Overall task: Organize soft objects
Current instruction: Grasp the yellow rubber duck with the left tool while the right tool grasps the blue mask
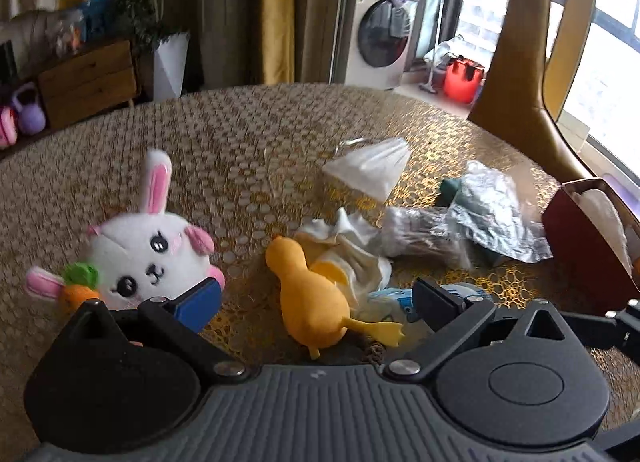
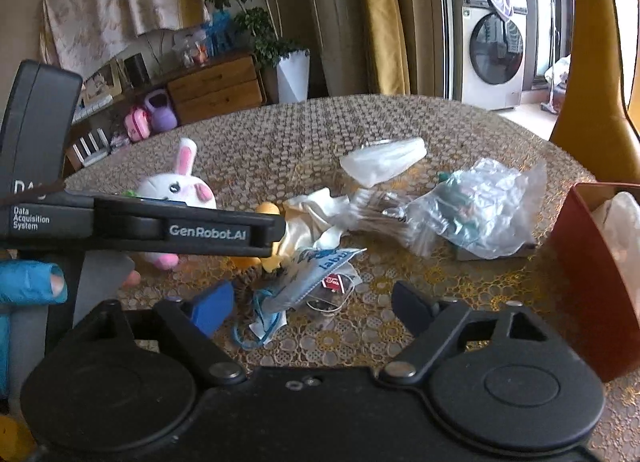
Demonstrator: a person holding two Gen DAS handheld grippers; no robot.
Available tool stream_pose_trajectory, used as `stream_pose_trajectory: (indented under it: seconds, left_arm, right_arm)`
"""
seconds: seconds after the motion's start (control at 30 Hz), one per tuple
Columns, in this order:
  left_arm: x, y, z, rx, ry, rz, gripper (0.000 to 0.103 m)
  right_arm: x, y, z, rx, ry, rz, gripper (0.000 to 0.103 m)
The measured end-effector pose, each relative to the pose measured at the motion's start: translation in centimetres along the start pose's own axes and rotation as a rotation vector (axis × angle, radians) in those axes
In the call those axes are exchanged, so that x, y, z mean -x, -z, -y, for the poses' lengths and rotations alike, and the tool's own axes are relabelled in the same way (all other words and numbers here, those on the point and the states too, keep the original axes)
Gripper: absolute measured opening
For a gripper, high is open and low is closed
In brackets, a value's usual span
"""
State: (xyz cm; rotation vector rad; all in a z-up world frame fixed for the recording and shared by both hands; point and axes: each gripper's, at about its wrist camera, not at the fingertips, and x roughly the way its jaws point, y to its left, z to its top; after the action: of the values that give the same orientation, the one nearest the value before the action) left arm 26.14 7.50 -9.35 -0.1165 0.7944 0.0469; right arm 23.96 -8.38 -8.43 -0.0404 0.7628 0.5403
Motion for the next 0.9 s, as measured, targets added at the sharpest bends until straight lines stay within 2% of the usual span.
stream_pose_trajectory:
  seconds: [0.07,0.2,0.43,0.67,0.77,0.9]
  left_arm:
    - [-0.6,0.1,0.0,0.005,-0.017,-0.011,0.102]
    - [-1.5,0.3,0.0,0.007,-0.022,-0.018,0.102]
    - [-3.0,0.1,-1.2,0.088,-0.024,-0.049,0.098]
    - [-3.9,0.4,-1.1,0.08,-0.046,-0.068,0.067]
    - [-4.1,0.4,-0.8,0.061,-0.046,-0.069,0.06]
    - [-3.6,0.4,-0.6,0.047,-0.022,-0.055,0.038]
  right_arm:
    - [-0.8,0.0,0.0,-0.001,-0.008,-0.017,0.076]
    - [-2.1,-0.1,0.0,-0.002,-0.007,-0.038,0.07]
    - [-3.9,-0.3,0.4,-0.023,-0.004,-0.057,0.053]
    - [-4.9,-0.1,0.6,-0.046,0.012,-0.058,0.035]
    - [-4.8,0.0,0.4,-0.045,0.026,-0.047,0.032]
    - [-4.4,0.0,0.4,-0.05,0.037,-0.025,0.023]
